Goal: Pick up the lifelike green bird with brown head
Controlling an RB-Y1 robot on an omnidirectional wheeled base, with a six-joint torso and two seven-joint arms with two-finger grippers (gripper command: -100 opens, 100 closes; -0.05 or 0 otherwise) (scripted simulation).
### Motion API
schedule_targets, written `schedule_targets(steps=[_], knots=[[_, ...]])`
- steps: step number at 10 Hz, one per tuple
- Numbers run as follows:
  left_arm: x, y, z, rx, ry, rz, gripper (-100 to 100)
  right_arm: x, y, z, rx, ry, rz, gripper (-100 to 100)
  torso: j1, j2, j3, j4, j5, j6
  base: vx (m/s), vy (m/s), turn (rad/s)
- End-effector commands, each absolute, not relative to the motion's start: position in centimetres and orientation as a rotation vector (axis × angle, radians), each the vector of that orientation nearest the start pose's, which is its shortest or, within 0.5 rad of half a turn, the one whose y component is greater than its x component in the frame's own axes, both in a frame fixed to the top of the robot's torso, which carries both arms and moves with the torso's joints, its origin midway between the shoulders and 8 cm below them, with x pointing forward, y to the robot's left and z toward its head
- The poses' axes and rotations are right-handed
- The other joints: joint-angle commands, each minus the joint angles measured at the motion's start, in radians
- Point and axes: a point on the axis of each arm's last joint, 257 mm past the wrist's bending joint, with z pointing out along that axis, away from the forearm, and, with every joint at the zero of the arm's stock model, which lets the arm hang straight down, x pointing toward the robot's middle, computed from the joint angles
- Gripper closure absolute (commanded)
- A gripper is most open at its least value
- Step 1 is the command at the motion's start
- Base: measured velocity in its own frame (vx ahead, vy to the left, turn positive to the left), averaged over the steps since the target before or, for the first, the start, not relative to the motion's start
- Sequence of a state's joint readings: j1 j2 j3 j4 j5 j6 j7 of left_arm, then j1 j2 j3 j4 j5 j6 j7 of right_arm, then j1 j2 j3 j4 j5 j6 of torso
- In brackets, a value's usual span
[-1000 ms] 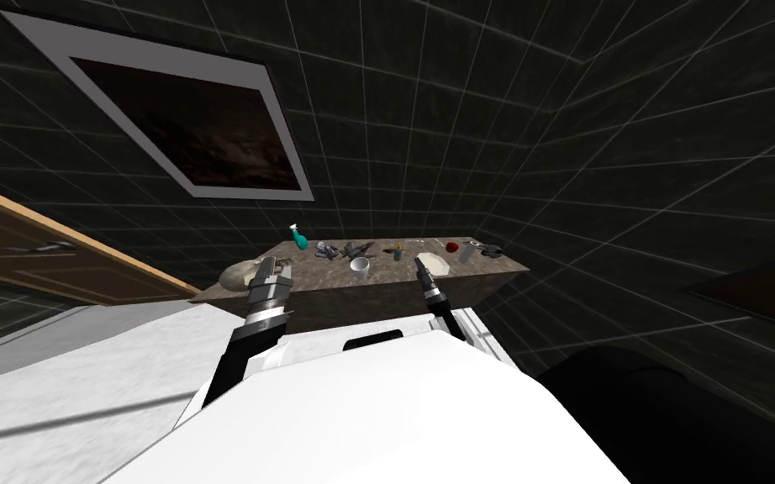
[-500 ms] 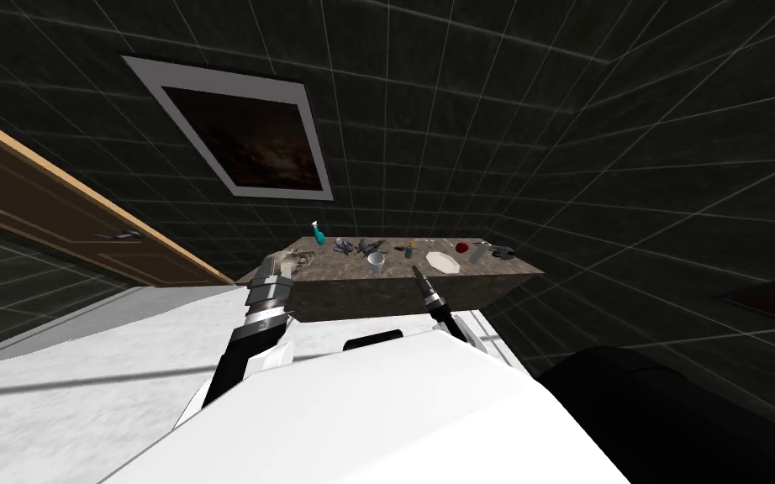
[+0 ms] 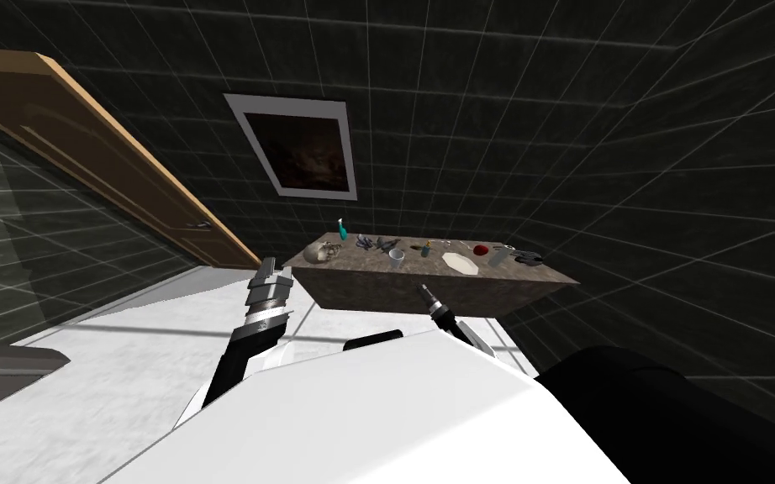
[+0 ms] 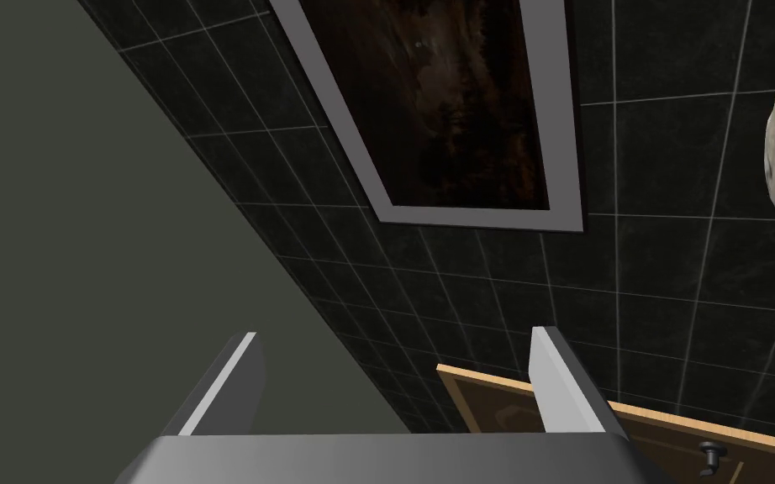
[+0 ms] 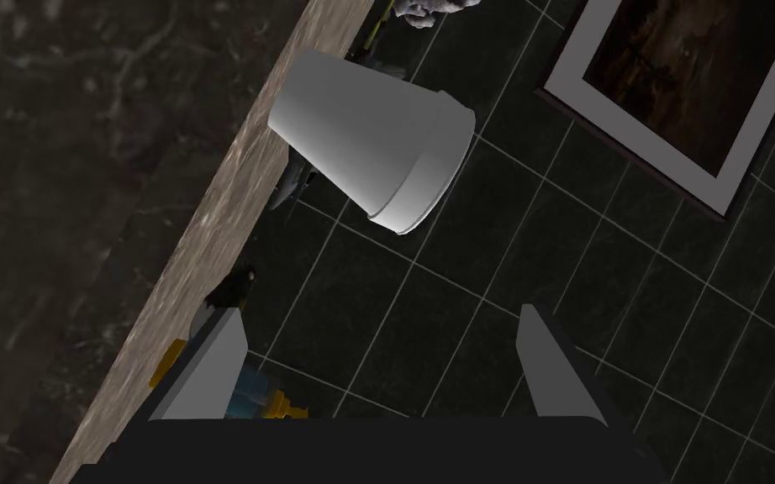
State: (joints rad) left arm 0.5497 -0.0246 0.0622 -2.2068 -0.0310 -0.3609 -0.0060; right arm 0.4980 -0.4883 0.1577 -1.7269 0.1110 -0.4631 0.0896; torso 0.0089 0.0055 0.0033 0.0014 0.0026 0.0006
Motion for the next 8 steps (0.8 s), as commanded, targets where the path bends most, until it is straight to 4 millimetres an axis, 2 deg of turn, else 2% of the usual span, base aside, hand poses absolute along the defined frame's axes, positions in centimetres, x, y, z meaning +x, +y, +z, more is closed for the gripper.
schedule_targets(steps=[1, 3, 4, 6, 7, 8], knots=[[36.5, 31.7, -5.5, -0.857, 0.776, -1.129, 0, 35.7, -27.5, -29.7, 0.559, 1.625, 0.967, -100, 0.0, 0.0, 0.0, 0.0, 0.0, 0.0, -0.049, 0.163, 0.24], [36.5, 31.7, -5.5, -0.857, 0.776, -1.129, 0, 35.3, -28.6, -31.2, 0.564, 1.663, 0.936, -100, -0.002, 0.0, 0.0, 0.0, 0.0, 0.0, -0.021, 0.091, 0.041], [36.5, 31.7, -5.5, -0.857, 0.776, -1.129, 0, 34.1, -29.3, -33.3, 0.543, 1.737, 0.91, -100, -0.007, -0.001, -0.001, 0.0, -0.001, 0.0, -0.047, 0.108, 0.265], [36.5, 31.7, -5.5, -0.857, 0.776, -1.129, 0, 33.7, -30.0, -34.1, 0.547, 1.758, 0.89, -100, -0.004, 0.001, 0.001, 0.0, -0.001, 0.0, -0.038, 0.084, 0.05], [36.5, 31.7, -5.5, -0.857, 0.776, -1.129, 0, 32.3, -30.8, -36.1, 0.528, 1.83, 0.864, -100, -0.007, 0.0, 0.0, 0.0, -0.002, 0.0, -0.038, 0.103, 0.241], [36.5, 31.7, -5.5, -0.857, 0.776, -1.129, 0, 31.9, -31.8, -36.8, 0.526, 1.855, 0.838, -100, -0.005, 0.0, 0.0, 0.0, -0.001, -0.001, -0.034, 0.103, 0.141]])
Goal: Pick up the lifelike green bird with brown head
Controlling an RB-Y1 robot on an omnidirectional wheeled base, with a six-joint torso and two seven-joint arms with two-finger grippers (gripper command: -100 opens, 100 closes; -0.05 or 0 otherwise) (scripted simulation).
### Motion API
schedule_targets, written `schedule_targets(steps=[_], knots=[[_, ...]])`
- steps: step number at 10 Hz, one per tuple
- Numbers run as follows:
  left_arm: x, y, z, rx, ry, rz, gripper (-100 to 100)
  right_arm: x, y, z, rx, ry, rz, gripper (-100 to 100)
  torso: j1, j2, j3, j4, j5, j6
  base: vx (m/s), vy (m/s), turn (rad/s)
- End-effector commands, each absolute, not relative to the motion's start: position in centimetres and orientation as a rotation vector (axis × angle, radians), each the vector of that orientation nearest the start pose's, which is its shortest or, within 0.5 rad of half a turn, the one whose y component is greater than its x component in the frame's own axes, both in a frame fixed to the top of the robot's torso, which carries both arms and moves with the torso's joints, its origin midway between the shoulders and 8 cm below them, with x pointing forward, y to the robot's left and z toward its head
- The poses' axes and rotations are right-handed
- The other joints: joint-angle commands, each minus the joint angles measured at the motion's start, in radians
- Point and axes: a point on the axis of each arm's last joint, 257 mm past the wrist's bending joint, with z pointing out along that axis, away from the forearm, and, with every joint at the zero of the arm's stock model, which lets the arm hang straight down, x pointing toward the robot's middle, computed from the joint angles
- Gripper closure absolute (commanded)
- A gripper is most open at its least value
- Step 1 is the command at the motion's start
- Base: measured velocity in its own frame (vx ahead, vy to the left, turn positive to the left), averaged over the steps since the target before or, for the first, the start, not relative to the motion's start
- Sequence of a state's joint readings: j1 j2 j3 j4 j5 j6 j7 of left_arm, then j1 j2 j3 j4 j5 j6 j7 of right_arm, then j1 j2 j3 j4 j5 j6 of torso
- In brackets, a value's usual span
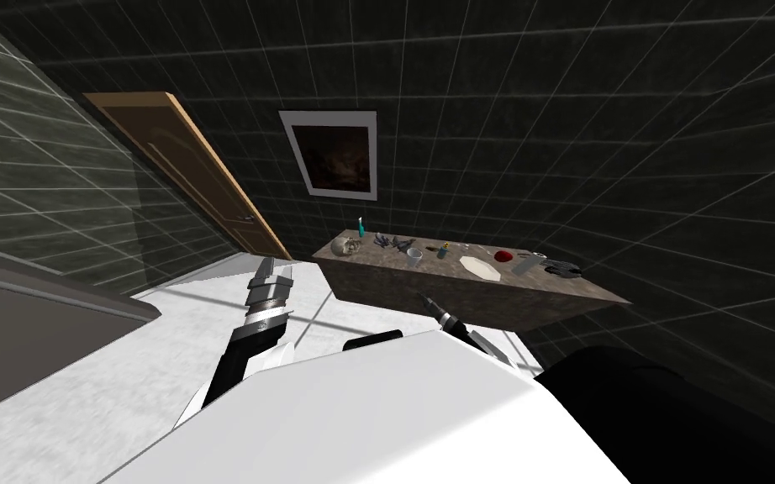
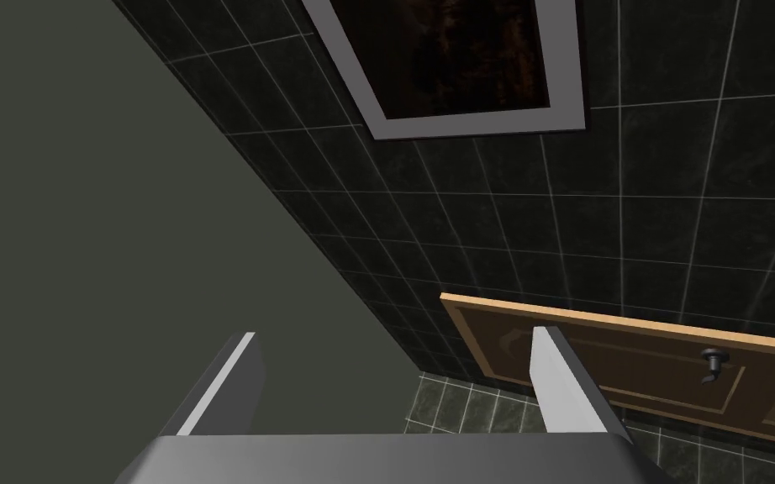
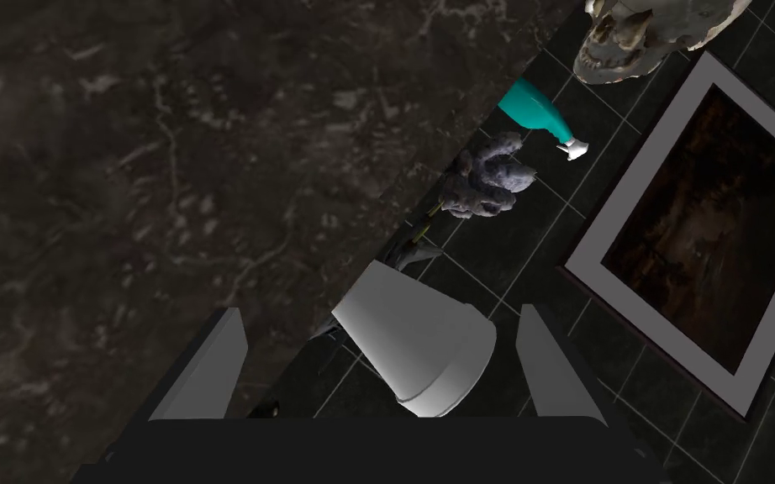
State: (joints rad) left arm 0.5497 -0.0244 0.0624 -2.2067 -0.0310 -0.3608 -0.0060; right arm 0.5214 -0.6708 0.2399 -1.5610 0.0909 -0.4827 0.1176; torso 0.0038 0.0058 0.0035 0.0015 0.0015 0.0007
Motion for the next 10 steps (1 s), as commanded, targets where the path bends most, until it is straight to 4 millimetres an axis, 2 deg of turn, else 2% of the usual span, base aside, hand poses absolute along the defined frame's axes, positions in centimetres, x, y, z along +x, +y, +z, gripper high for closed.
schedule_targets(steps=[1, 2, 3, 4, 5, 6, 7, 8, 9, 10], knots=[[36.5, 31.7, -5.5, -0.857, 0.776, -1.129, 0, 31.9, -31.9, -36.9, 0.527, 1.856, 0.837, -100, 0.0, 0.0, 0.0, 0.0, 0.0, 0.0, -0.013, 0.046, -0.019], [36.5, 31.7, -5.5, -0.857, 0.776, -1.128, 0, 30.3, -32.7, -38.8, 0.509, 1.926, 0.81, -100, -0.003, -0.001, -0.001, 0.0, -0.001, 0.0, -0.024, 0.095, 0.243], [36.5, 31.7, -5.5, -0.857, 0.776, -1.129, 0, 29.8, -34.0, -39.5, 0.505, 1.955, 0.777, -100, -0.001, -0.001, -0.001, 0.0, 0.0, -0.001, -0.034, 0.098, 0.168], [36.5, 31.7, -5.5, -0.857, 0.776, -1.129, 0, 28.3, -34.5, -40.9, 0.487, 2.014, 0.761, -100, -0.001, 0.0, 0.0, 0.0, 0.0, 0.0, -0.049, 0.13, 0.286], [36.5, 31.7, -5.5, -0.857, 0.776, -1.129, 0, 27.6, -36.4, -41.6, 0.476, 2.051, 0.714, -100, 0.001, 0.001, 0.0, 0.0, 0.0, -0.001, -0.046, 0.103, 0.125], [36.5, 31.7, -5.5, -0.857, 0.776, -1.129, 0, 27.5, -36.6, -41.7, 0.478, 2.054, 0.711, -100, 0.0, 0.001, 0.001, 0.0, 0.0, 0.0, -0.019, 0.033, -0.036], [36.5, 31.7, -5.5, -0.857, 0.776, -1.128, 0, 25.7, -37.7, -43.1, 0.451, 2.123, 0.679, -100, -0.004, 0.0, 0.0, 0.0, -0.001, 0.0, 0.01, 0.056, 0.231], [36.5, 31.7, -5.5, -0.857, 0.776, -1.129, 0, 25.0, -39.4, -43.6, 0.448, 2.151, 0.638, -100, -0.004, -0.002, -0.001, 0.0, -0.001, 0.0, 0.04, 0.047, 0.135], [36.5, 31.7, -5.5, -0.857, 0.776, -1.128, 0, 22.7, -40.9, -45.1, 0.435, 2.221, 0.598, -100, -0.004, -0.004, -0.002, -0.001, -0.001, 0.0, 0.05, 0.068, 0.192], [36.5, 31.7, -5.5, -0.857, 0.776, -1.128, 0, 22.4, -42.3, -45.0, 0.419, 2.242, 0.565, -100, -0.003, -0.005, -0.003, -0.001, -0.001, 0.0, 0.034, 0.046, 0.132]])
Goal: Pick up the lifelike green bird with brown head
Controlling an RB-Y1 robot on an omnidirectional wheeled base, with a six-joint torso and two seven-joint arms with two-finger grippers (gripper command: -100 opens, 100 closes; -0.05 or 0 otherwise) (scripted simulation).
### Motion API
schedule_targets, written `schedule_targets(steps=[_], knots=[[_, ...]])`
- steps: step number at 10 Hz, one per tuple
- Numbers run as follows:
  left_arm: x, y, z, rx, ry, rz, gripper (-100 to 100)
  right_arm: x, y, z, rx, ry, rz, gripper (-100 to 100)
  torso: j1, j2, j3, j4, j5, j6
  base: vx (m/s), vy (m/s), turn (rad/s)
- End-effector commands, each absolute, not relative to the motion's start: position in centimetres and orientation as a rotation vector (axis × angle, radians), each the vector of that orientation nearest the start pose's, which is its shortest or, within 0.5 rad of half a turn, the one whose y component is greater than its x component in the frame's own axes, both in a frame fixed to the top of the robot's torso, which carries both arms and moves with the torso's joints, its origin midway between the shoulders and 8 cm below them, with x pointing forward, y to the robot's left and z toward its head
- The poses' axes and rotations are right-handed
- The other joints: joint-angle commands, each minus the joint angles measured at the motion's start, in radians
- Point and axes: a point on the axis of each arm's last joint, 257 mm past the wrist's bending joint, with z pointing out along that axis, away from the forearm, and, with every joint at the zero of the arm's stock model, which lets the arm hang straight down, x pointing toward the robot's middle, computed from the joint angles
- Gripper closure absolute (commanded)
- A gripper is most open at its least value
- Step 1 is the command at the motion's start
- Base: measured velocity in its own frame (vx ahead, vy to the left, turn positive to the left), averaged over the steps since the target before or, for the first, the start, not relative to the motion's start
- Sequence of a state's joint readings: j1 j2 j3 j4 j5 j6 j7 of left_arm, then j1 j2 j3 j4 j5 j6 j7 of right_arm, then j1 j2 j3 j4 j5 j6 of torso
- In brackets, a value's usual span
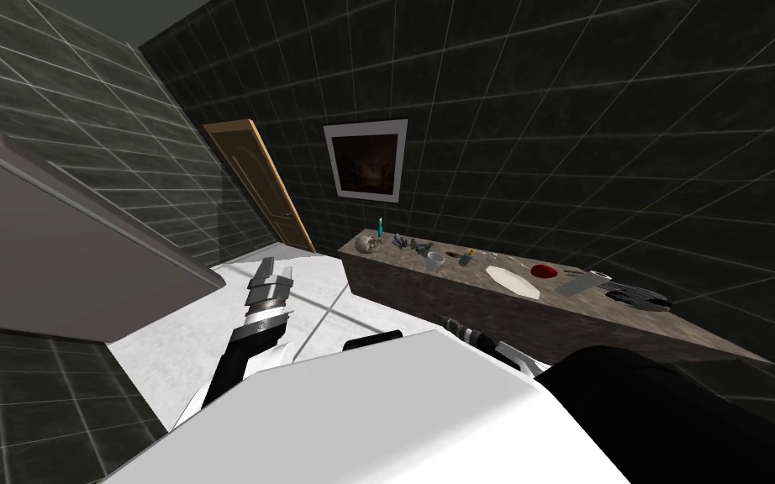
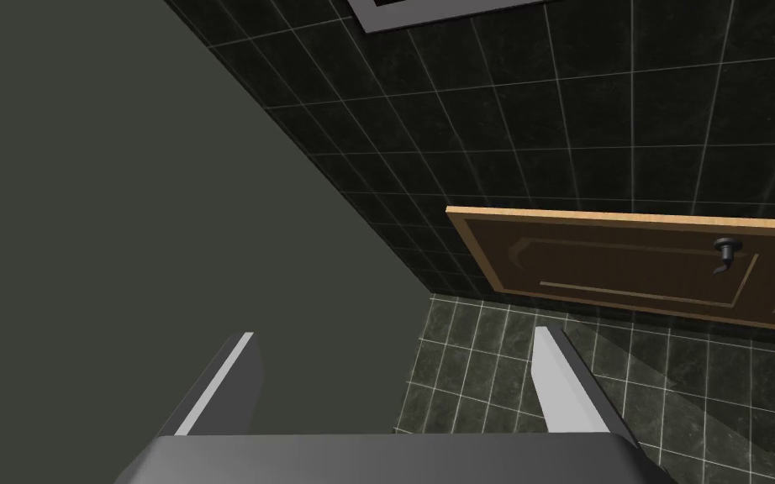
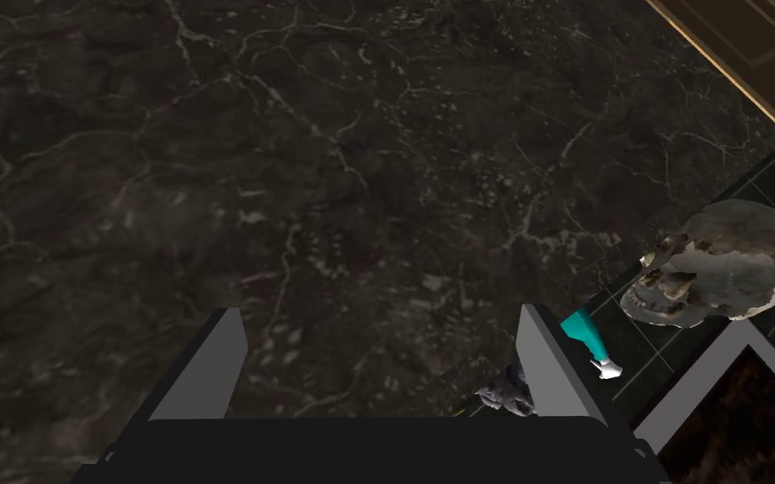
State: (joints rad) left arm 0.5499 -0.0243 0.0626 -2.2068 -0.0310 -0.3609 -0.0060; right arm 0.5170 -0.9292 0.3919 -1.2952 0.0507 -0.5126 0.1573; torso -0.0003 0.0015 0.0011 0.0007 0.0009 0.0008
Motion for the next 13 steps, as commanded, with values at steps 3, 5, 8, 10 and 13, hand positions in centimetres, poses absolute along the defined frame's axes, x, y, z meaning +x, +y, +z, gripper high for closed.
schedule_targets(steps=[3, 5, 8, 10, 13], knots=[[36.5, 31.7, -5.5, -0.857, 0.776, -1.128, 0, 19.8, -45.9, -45.8, 0.376, 2.335, 0.478, -100, 0.0, 0.0, 0.0, 0.0, 0.0, 0.0, 0.031, 0.042, 0.12], [36.5, 31.7, -5.5, -0.857, 0.776, -1.128, 0, 19.8, -45.9, -45.8, 0.376, 2.335, 0.478, -100, -0.002, 0.002, 0.001, 0.001, -0.001, 0.0, -0.003, -0.004, -0.01], [36.5, 31.7, -5.5, -0.857, 0.776, -1.128, 0, 19.8, -45.9, -45.8, 0.376, 2.335, 0.478, -100, -0.003, 0.003, 0.002, 0.001, -0.001, 0.0, -0.003, -0.003, -0.01], [36.5, 31.7, -5.5, -0.857, 0.776, -1.128, 0, 19.8, -45.9, -45.8, 0.376, 2.335, 0.478, -100, -0.003, 0.003, 0.002, 0.001, -0.001, 0.0, -0.003, -0.004, -0.011], [36.5, 31.7, -5.5, -0.857, 0.776, -1.128, 0, 19.9, -49.2, -44.8, 0.302, 2.373, 0.393, -100, -0.002, 0.002, 0.001, 0.001, -0.001, 0.0, 0.012, 0.015, 0.044]])
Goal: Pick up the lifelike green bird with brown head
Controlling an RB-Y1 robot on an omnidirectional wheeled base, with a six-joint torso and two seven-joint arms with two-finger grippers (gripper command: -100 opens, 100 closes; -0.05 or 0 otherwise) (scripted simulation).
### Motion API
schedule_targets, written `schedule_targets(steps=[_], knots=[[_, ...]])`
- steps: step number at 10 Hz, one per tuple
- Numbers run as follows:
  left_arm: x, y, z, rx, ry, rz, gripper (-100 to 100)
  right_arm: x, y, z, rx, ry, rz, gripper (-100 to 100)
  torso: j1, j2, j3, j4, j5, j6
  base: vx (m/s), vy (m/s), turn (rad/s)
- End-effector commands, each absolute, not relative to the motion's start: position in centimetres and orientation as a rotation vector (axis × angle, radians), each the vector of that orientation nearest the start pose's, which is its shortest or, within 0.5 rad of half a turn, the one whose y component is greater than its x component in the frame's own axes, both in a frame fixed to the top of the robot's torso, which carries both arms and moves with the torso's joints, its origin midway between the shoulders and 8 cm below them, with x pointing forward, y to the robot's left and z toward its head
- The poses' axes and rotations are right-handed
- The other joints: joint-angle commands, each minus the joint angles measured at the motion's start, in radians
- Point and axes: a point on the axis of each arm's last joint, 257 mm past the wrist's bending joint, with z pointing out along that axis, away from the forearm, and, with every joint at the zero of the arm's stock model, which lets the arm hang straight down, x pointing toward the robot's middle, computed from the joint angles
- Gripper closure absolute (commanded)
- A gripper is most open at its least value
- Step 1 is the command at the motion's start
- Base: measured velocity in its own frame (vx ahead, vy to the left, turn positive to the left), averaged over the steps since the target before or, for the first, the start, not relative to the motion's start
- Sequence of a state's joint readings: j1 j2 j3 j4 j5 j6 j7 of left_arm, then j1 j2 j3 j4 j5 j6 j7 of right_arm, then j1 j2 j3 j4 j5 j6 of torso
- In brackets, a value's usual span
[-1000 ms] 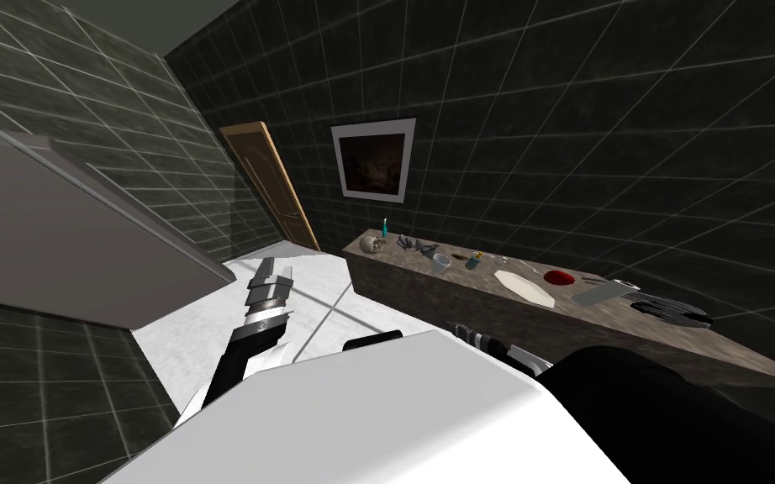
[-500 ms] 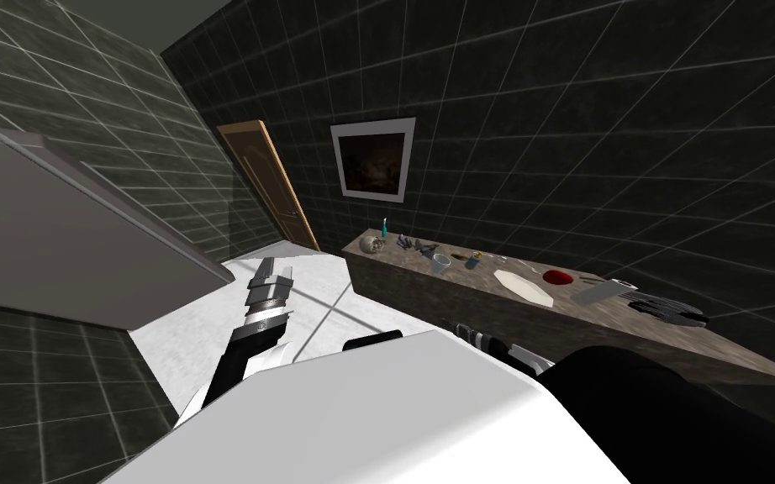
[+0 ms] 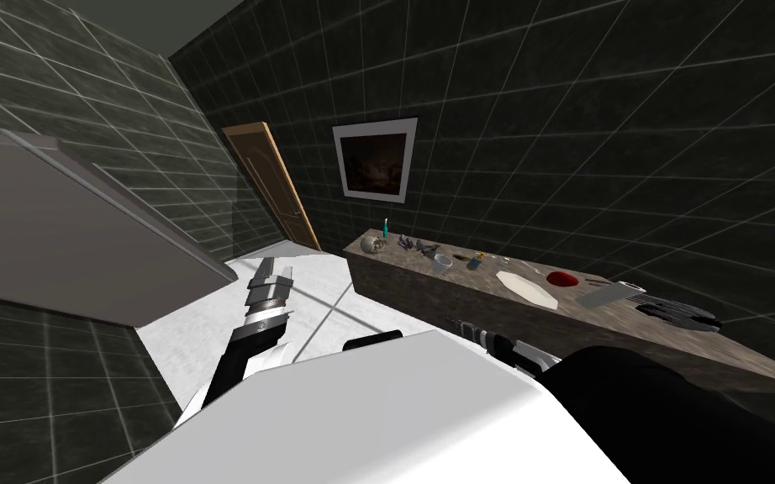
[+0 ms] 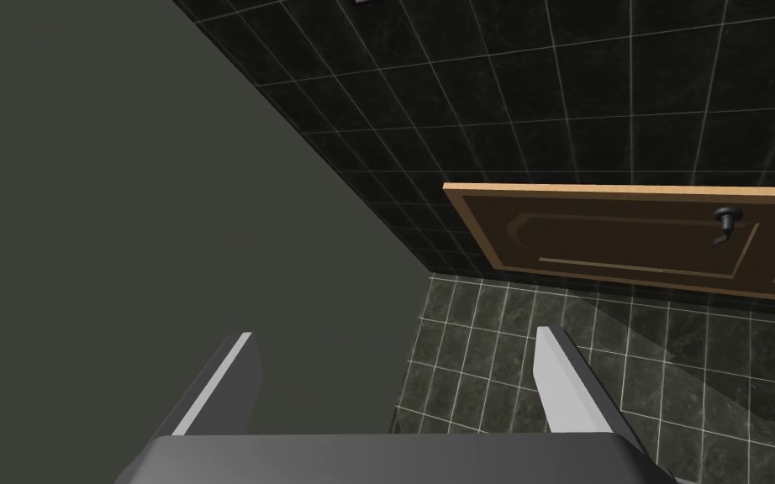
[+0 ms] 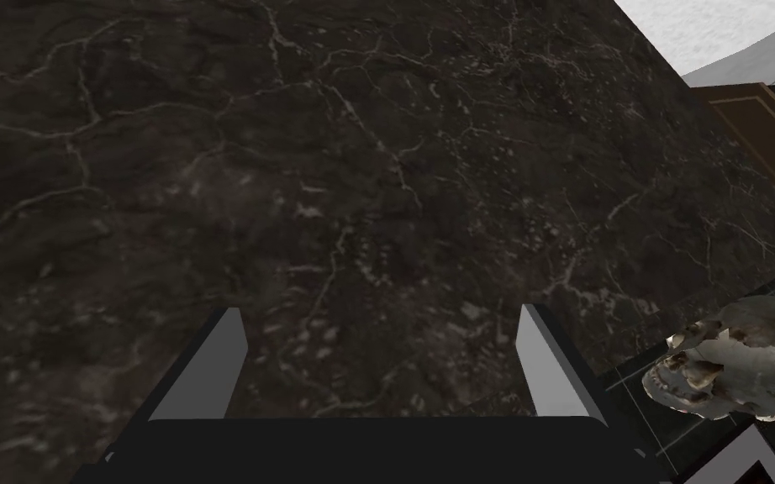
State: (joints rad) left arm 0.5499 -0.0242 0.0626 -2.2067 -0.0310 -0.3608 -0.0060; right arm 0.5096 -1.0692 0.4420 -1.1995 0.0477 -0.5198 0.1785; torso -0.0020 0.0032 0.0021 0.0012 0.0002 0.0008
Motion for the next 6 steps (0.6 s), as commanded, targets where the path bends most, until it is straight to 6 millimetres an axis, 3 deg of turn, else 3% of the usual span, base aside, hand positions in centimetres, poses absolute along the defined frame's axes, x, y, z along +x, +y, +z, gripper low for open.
schedule_targets(steps=[1, 6], knots=[[36.5, 31.7, -5.5, -0.857, 0.776, -1.128, 0, 19.9, -50.4, -44.4, 0.275, 2.386, 0.362, -100, 0.0, 0.0, 0.0, 0.0, 0.0, 0.0, 0.013, 0.018, 0.05], [36.5, 31.7, -5.5, -0.857, 0.776, -1.128, 0, 19.7, -56.3, -42.1, 0.152, 2.451, 0.205, -100, 0.0, 0.0, 0.0, 0.0, 0.0, 0.0, 0.015, 0.02, 0.057]])
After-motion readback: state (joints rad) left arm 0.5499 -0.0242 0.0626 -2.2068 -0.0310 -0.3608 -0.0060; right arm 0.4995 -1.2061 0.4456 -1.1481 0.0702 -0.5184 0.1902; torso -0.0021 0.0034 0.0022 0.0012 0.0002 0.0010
